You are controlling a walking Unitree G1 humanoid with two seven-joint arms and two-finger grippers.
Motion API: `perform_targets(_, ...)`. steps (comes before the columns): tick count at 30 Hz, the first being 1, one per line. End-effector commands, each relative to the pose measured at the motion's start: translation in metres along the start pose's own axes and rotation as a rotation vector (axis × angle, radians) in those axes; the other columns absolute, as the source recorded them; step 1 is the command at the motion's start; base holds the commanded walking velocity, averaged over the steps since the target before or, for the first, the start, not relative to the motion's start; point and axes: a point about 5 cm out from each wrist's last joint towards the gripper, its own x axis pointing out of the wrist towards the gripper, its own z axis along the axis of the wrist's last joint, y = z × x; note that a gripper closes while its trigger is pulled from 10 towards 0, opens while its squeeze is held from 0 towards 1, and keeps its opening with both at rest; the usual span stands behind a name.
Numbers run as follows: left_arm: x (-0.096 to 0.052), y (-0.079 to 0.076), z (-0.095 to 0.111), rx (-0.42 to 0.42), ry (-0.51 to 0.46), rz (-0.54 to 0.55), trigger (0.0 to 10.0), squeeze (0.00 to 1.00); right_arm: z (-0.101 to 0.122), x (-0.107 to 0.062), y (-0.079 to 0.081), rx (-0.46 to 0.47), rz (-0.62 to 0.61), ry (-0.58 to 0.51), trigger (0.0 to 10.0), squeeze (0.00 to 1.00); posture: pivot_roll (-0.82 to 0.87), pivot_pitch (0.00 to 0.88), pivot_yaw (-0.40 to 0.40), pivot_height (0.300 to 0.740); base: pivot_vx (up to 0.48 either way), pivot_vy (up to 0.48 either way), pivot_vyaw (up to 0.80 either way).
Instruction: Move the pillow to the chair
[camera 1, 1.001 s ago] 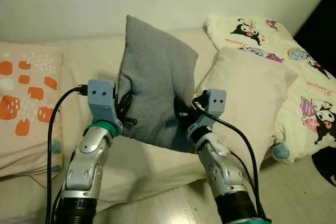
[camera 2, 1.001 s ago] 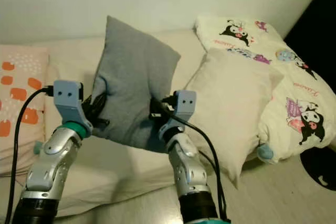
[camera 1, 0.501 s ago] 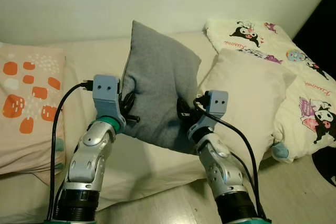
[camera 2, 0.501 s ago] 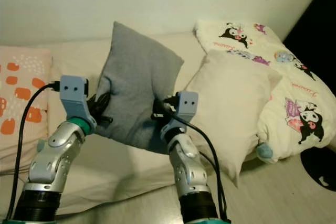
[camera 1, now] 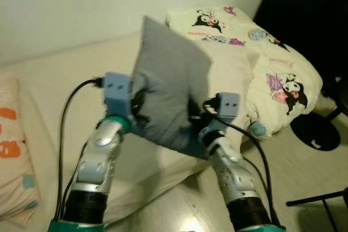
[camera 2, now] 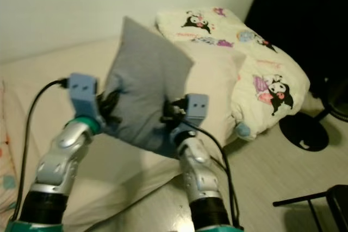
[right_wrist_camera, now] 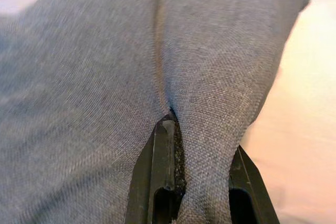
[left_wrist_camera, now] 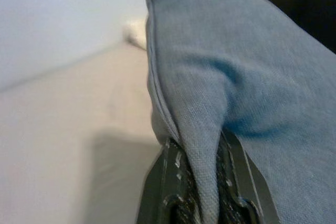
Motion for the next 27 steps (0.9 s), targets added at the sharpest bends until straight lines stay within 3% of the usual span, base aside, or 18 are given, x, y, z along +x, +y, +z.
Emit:
perform_targets(1,0.004,0.0,0.017,0.026,-0.042,0.012,10.0,0.0,-0.003,0.001,0.007,-0.01,0.033,0.007,10.0,0.0,0.14,0.002,0.052,0.74,0.0,0.0,-0.8)
perform_targets(4,0.01,0.004,0.033,0.054,-0.053,0.026,10.0,0.0,-0.001,0.003,0.007,-0.022,0.037,-0.002,10.0,0.0,0.23,0.006,0.084,0.74,0.0,0.0,-0.8)
perform_targets(10,0.01,0.007,0.034,0.102,-0.035,0.039,10.0,0.0,0.001,0.004,0.006,-0.05,0.045,-0.01,10.0,0.0,0.22,0.023,0.075,0.74,0.0,0.0,-0.8)
perform_targets(15,0.001,0.004,0.005,0.01,-0.024,0.035,10.0,0.0,0.006,0.003,-0.002,-0.031,0.006,-0.028,10.0,0.0,0.16,0.016,0.049,0.74,0.0,0.0,-0.8)
perform_targets(19,-0.001,0.003,-0.003,-0.013,-0.025,0.035,10.0,0.0,0.006,0.003,-0.005,-0.026,-0.009,-0.03,10.0,0.0,0.15,0.013,0.038,0.74,0.0,0.0,-0.8)
perform_targets(20,-0.002,0.004,-0.011,-0.076,-0.014,0.04,10.0,0.0,0.004,0.003,-0.007,-0.012,-0.025,-0.025,10.0,0.0,0.13,0.021,0.042,0.74,0.0,0.0,-0.8)
perform_targets(21,-0.002,0.004,-0.011,-0.076,-0.014,0.04,10.0,0.0,0.004,0.003,-0.007,-0.012,-0.025,-0.025,10.0,0.0,0.13,0.021,0.042,0.74,0.0,0.0,-0.8)
perform_targets(23,-0.004,0.004,-0.019,-0.153,0.005,0.048,10.0,0.0,0.001,0.004,-0.008,0.002,-0.043,-0.018,10.0,0.0,0.13,0.021,0.042,0.74,0.0,0.0,-0.8)
perform_targets(25,0.0,-0.003,-0.024,-0.088,0.014,0.01,10.0,0.0,-0.001,0.004,-0.002,-0.007,-0.009,-0.011,10.0,0.0,0.11,0.029,0.042,0.74,0.0,0.0,-0.8)
perform_targets(27,0.002,-0.004,-0.025,-0.091,0.023,0.01,10.0,0.0,-0.002,0.003,0.002,-0.01,0.004,-0.006,10.0,0.0,0.11,0.029,0.042,0.74,0.0,0.0,-0.8)
